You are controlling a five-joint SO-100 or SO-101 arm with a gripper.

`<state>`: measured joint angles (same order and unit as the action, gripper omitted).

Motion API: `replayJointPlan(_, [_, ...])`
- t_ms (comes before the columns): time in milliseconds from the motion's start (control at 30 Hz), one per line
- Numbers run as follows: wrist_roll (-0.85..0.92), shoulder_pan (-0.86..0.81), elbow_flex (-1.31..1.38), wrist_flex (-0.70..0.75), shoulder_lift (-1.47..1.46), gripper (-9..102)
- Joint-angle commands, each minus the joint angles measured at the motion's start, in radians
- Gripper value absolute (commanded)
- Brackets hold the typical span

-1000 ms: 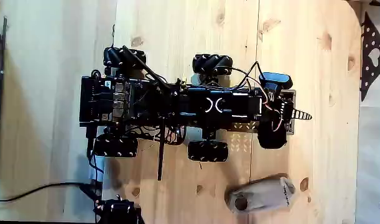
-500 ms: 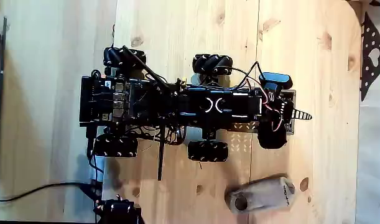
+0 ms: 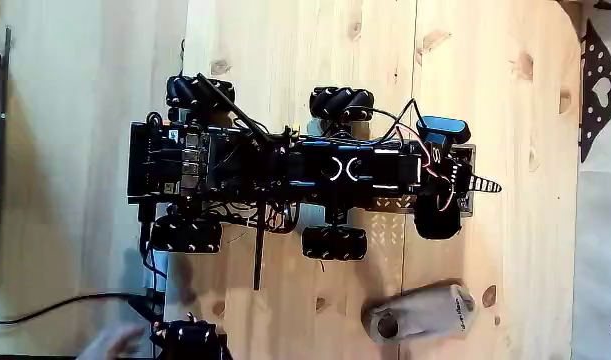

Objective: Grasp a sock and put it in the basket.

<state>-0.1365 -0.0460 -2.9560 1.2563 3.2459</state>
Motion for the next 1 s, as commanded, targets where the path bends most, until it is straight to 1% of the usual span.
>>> replayJointPlan(0, [0.002, 0.0, -0.008, 0.138, 0.002, 42])
replayJointPlan(300, [0.003, -0.077, -0.008, 0.138, 0.002, 42])
replayJointPlan(467, [0.006, -0.077, -0.008, 0.138, 0.002, 42])
replayJointPlan(533, [0.035, -0.054, -0.008, 0.137, 0.002, 42])
replayJointPlan(667, [0.025, 0.029, -0.008, 0.121, 0.002, 42])
replayJointPlan(800, [0.02, 0.051, 0.008, 0.071, -0.006, 42])
replayJointPlan(867, [-0.008, 0.083, 0.06, 0.04, -0.041, 42])
replayJointPlan(967, [-0.06, 0.123, 0.21, 0.04, -0.179, 42])
